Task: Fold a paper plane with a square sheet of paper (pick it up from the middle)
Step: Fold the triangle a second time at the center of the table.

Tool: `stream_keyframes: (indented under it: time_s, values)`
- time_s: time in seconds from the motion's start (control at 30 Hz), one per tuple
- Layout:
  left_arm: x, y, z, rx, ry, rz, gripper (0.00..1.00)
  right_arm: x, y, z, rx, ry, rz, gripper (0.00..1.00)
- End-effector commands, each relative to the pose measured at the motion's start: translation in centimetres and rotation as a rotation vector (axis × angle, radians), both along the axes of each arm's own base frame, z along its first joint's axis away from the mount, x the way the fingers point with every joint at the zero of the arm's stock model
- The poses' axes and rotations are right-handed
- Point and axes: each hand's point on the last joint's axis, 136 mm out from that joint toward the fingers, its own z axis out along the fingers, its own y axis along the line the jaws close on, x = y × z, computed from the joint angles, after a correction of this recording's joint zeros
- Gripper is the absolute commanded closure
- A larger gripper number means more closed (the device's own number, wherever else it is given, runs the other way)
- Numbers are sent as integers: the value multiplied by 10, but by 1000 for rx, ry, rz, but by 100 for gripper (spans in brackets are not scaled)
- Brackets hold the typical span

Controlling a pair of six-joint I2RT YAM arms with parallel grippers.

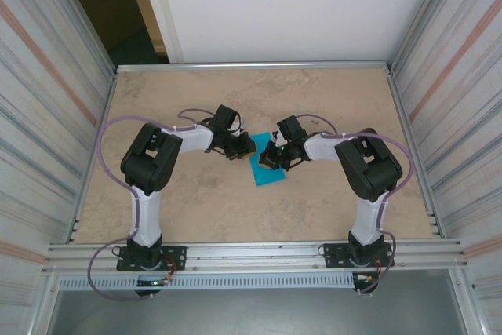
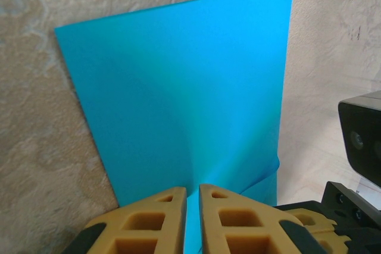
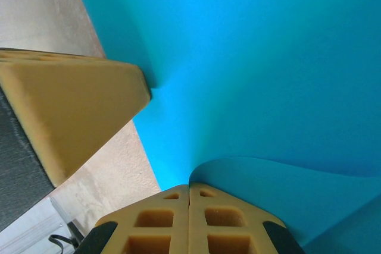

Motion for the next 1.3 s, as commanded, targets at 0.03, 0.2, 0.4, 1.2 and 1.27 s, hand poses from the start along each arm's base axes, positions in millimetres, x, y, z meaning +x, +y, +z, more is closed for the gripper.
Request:
stream_keyframes:
  time_s: [0.03,0.2,0.4,1.2,1.27]
  values:
    - [-15,15,-29,86,89,17,86,2,4,-2,0,15,-8,100]
    - [-15,15,-29,86,89,17,85,2,6,-2,6,17,-4,100]
    - [-15,15,-29,87,90,16,85,2,5,-3,3,24,-8,100]
    - [-9,18,-21,96,70,17,85,-5,-5,-14,-51,68,-22,100]
    - [-10,17,-22,97,73,16,85,-6,-5,-13,-51,66,-18,100]
